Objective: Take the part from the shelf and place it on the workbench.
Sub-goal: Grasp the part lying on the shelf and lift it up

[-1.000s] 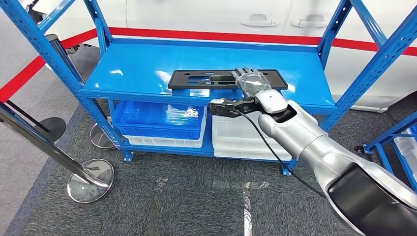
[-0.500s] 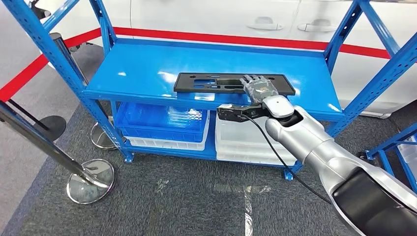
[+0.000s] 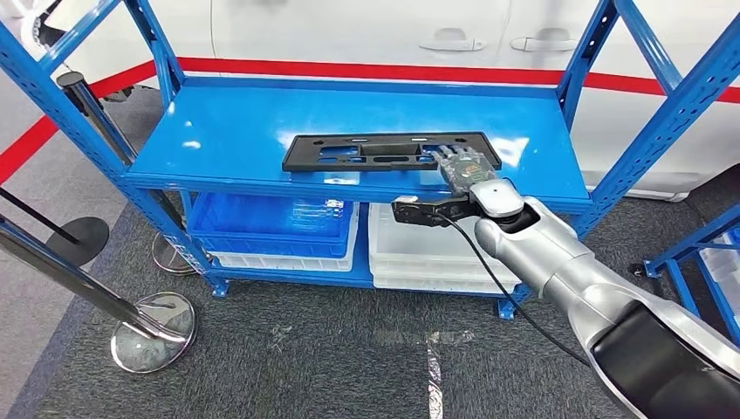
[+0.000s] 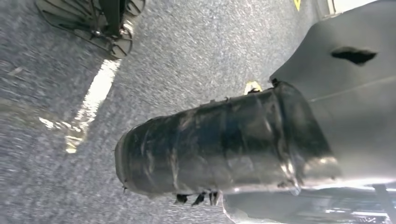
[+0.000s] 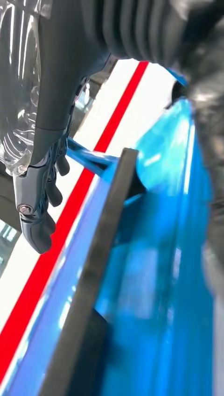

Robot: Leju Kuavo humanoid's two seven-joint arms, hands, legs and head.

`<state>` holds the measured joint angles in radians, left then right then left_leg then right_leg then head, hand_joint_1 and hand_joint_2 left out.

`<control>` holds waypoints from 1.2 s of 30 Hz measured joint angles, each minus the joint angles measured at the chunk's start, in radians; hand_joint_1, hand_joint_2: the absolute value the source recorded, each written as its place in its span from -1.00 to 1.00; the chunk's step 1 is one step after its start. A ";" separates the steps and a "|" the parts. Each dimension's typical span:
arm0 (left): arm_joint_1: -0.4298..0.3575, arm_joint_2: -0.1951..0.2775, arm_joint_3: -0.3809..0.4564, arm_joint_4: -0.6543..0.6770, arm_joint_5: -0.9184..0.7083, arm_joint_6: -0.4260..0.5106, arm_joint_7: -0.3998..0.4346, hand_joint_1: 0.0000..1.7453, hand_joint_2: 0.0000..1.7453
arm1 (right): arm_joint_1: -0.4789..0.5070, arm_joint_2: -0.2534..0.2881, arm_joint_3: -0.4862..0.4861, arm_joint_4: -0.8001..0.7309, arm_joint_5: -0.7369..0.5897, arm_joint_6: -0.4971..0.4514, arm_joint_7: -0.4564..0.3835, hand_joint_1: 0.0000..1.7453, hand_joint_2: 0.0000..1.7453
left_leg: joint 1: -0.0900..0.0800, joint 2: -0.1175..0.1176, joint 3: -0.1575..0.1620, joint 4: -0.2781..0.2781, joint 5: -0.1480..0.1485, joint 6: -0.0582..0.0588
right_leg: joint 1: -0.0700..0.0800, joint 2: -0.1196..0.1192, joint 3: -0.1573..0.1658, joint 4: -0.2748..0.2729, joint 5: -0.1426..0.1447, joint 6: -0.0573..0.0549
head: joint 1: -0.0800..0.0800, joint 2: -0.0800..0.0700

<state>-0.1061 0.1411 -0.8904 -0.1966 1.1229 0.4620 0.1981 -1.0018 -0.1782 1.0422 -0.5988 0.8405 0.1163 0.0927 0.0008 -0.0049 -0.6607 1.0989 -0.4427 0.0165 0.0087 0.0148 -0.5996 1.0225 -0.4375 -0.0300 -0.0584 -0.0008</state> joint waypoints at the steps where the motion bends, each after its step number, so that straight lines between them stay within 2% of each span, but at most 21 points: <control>1: -0.001 0.001 0.000 0.000 0.000 0.000 -0.001 -1.00 -1.00 | 0.000 0.000 0.000 0.000 0.001 0.000 0.000 -1.00 1.00 | -0.004 0.000 0.023 -0.048 0.014 0.007 | 0.001 0.000 0.002 0.000 -0.002 0.002 | 0.001 0.000; 3: -0.003 0.002 0.000 0.000 -0.001 0.001 0.001 -1.00 -1.00 | 0.001 -0.001 0.000 0.000 0.002 -0.001 0.000 -1.00 1.00 | -0.009 -0.001 0.040 -0.077 0.012 0.012 | 0.001 0.001 0.002 -0.003 -0.004 0.010 | 0.002 0.000; 5: -0.004 0.002 0.000 0.000 -0.001 0.002 0.005 -1.00 -1.00 | 0.002 -0.002 0.000 0.001 0.004 -0.002 -0.001 -1.00 1.00 | -0.005 0.000 0.049 -0.092 0.015 0.016 | 0.000 0.000 0.003 -0.002 -0.008 0.021 | 0.003 0.000; 7: -0.003 0.001 0.000 0.000 -0.001 0.002 0.008 -1.00 -1.00 | 0.000 -0.006 0.000 0.001 0.005 -0.004 -0.001 -1.00 1.00 | 0.002 0.002 0.063 -0.108 0.019 0.020 | 0.000 -0.003 -0.015 0.036 -0.031 0.034 | 0.005 0.000; 10: -0.003 0.000 0.000 0.000 -0.002 0.004 0.010 -1.00 -1.00 | 0.000 -0.009 0.000 0.002 0.007 -0.007 -0.001 -1.00 1.00 | 0.004 0.002 0.069 -0.110 0.013 0.026 | -0.011 -0.006 -0.110 0.206 -0.101 0.047 | 0.009 0.000; 11: -0.004 0.000 0.000 0.000 -0.002 0.004 0.013 -1.00 -1.00 | 0.002 -0.010 0.000 0.003 0.007 -0.007 -0.002 -1.00 1.00 | 0.004 0.001 0.069 -0.107 0.010 0.026 | -0.014 -0.006 -0.139 0.250 -0.109 0.050 | 0.009 0.000; 12: -0.003 -0.001 0.000 0.000 -0.002 0.004 0.016 -1.00 -1.00 | 0.005 -0.011 0.000 0.003 0.008 -0.007 -0.002 -1.00 1.00 | 0.005 0.000 0.070 -0.103 0.006 0.025 | -0.017 -0.007 -0.152 0.263 -0.099 0.052 | 0.009 0.000; 13: -0.002 -0.002 0.000 0.000 -0.002 0.004 0.019 -1.00 -1.00 | 0.006 -0.012 0.000 0.003 0.010 -0.007 -0.003 -1.00 1.00 | 0.007 -0.001 0.073 -0.099 0.001 0.023 | -0.020 -0.007 -0.146 0.238 -0.071 0.054 | 0.009 0.000; 15: 0.000 -0.004 0.000 0.000 -0.003 0.004 0.022 -1.00 -1.00 | 0.006 -0.012 0.000 0.003 0.013 -0.008 -0.004 -1.00 1.00 | 0.009 -0.002 0.079 -0.089 -0.013 0.014 | -0.023 -0.009 -0.092 0.115 0.000 0.056 | 0.010 0.000; 17: -0.001 -0.005 0.000 0.000 -0.004 0.004 0.023 -1.00 -1.00 | 0.004 -0.012 0.000 0.003 0.015 -0.008 -0.005 -1.00 1.00 | 0.008 -0.003 0.079 -0.079 -0.024 0.003 | -0.021 -0.009 -0.048 0.026 0.027 0.050 | 0.010 0.000; 20: -0.003 -0.006 0.000 0.000 -0.007 0.004 0.023 -1.00 -1.00 | 0.004 -0.012 0.000 0.003 0.020 -0.009 -0.008 -1.00 1.00 | 0.007 -0.003 0.080 -0.079 -0.030 -0.011 | -0.017 -0.007 -0.039 0.011 0.019 0.032 | 0.009 0.000; 22: -0.003 -0.008 0.000 0.000 -0.009 0.004 0.023 -1.00 -1.00 | 0.003 -0.012 0.000 0.002 0.024 -0.010 -0.010 -1.00 1.00 | 0.009 -0.001 0.070 -0.048 -0.053 -0.021 | -0.020 -0.007 -0.031 0.006 0.017 0.020 | 0.008 0.000; 23: -0.003 -0.009 0.000 0.000 -0.009 0.004 0.023 -1.00 -1.00 | 0.002 -0.012 0.000 0.001 0.026 -0.011 -0.010 -1.00 1.00 | 0.010 -0.001 0.051 -0.005 -0.075 -0.026 | -0.021 -0.008 -0.026 0.004 0.015 0.015 | 0.006 0.000; 25: -0.003 -0.010 0.000 0.000 -0.010 0.004 0.022 -1.00 -1.00 | 0.001 -0.010 0.000 0.000 0.030 -0.011 -0.012 -1.00 1.00 | 0.011 0.000 -0.018 0.129 -0.130 -0.032 | -0.020 -0.007 -0.021 0.004 0.010 0.006 | 0.004 0.000; 26: -0.003 -0.011 0.000 0.000 -0.010 0.003 0.021 -1.00 -1.00 | 0.002 -0.009 0.000 0.000 0.032 -0.011 -0.014 -1.00 1.00 | 0.011 0.000 -0.051 0.185 -0.144 -0.033 | -0.018 -0.007 -0.019 0.005 0.007 0.004 | 0.003 0.000; 27: -0.002 -0.012 0.000 0.000 -0.010 0.003 0.020 -1.00 -1.00 | 0.003 -0.007 0.000 0.000 0.034 -0.010 -0.015 -1.00 1.00 | 0.011 0.000 -0.073 0.212 -0.142 -0.033 | -0.017 -0.007 -0.016 0.006 0.004 0.003 | 0.003 0.000; 28: -0.002 -0.012 0.000 0.000 -0.010 0.002 0.019 -1.00 -1.00 | 0.003 -0.007 0.000 0.000 0.035 -0.010 -0.017 -1.00 1.00 | 0.011 0.000 -0.073 0.198 -0.117 -0.032 | -0.016 -0.006 -0.012 0.007 0.000 0.003 | 0.004 0.000; 30: -0.001 -0.014 0.000 0.000 -0.010 0.002 0.018 -1.00 -1.00 | 0.003 -0.005 0.000 0.000 0.037 -0.010 -0.018 -1.00 1.00 | 0.011 0.000 -0.025 0.073 -0.038 -0.025 | -0.016 -0.006 0.000 0.007 -0.009 0.006 | 0.004 0.000; 31: -0.001 -0.014 0.000 0.000 -0.010 0.002 0.018 -1.00 -1.00 | 0.002 -0.004 0.000 0.000 0.038 -0.010 -0.018 -1.00 1.00 | 0.009 0.000 0.006 0.006 -0.009 -0.021 | -0.014 -0.006 0.004 0.008 -0.013 0.010 | 0.004 0.000; 33: -0.003 -0.014 0.000 0.000 -0.010 0.002 0.018 -1.00 -1.00 | -0.001 -0.003 0.000 -0.001 0.039 -0.009 -0.018 -1.00 1.00 | 0.004 -0.002 0.040 -0.065 0.005 -0.014 | -0.011 -0.006 0.005 0.008 -0.017 0.018 | 0.005 0.000; 36: -0.003 -0.018 -0.001 0.000 -0.011 0.004 0.023 -1.00 -1.00 | -0.001 -0.003 0.000 -0.002 0.041 -0.009 -0.020 -1.00 1.00 | 0.005 -0.002 0.049 -0.078 0.001 -0.003 | -0.010 -0.005 0.004 0.008 -0.022 0.032 | 0.006 0.000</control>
<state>-0.1093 0.1227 -0.8912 -0.1965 1.1120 0.4660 0.2213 -1.0033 -0.1809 1.0422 -0.6004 0.8816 0.1078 0.0730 0.0059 -0.0074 -0.6118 1.0207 -0.4420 0.0132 -0.0011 0.0094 -0.5951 1.0309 -0.4593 0.0018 -0.0523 -0.0007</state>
